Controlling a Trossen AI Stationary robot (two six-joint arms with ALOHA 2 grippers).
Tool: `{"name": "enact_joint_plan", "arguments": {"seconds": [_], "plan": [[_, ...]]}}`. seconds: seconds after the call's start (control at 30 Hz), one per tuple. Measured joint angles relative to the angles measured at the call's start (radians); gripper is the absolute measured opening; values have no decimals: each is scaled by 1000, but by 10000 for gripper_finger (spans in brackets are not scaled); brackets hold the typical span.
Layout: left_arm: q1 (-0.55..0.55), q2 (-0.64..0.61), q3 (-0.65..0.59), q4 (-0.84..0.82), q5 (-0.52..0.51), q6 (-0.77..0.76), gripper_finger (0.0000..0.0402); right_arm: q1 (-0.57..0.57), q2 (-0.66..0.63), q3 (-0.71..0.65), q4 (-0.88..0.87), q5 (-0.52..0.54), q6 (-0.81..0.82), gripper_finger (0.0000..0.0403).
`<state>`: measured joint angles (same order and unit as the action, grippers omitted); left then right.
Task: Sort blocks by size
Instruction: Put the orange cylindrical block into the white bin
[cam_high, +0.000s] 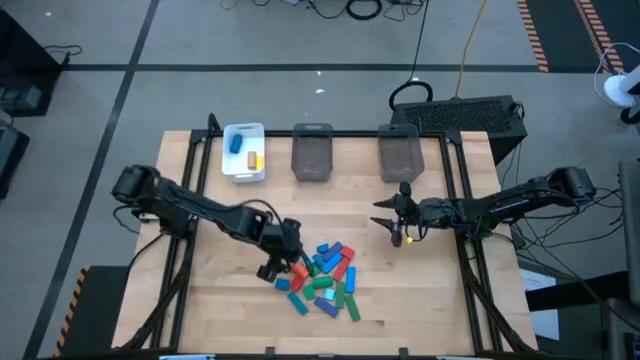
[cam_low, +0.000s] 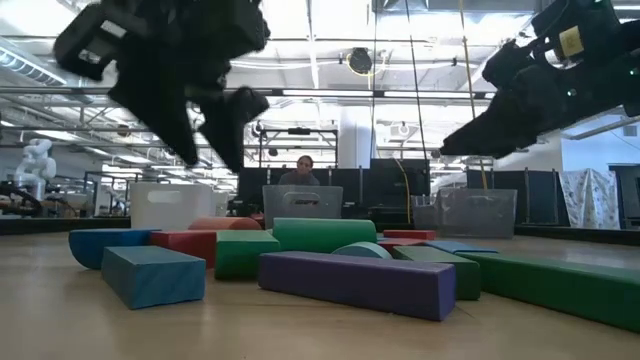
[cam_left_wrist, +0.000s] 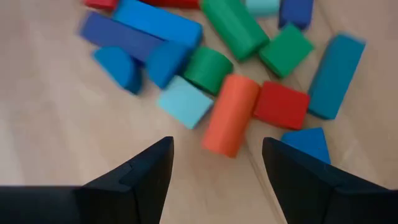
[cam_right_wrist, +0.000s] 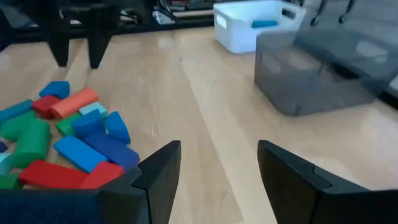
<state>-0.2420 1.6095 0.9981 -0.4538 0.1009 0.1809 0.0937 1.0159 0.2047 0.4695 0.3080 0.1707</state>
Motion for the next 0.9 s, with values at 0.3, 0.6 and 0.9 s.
{"name": "enact_joint_plan", "arguments": {"seconds": [0.3,0.6,0.9], "plan": [[-43,133,0,135,0,70,249,15,0,0,-61,0,83,201],[-55,216,1,139,7,63,248,64,0,0,-55,3,106,201],[-56,225,2,166,4,-9,166,80,0,0,-50,4,135,201]]}}
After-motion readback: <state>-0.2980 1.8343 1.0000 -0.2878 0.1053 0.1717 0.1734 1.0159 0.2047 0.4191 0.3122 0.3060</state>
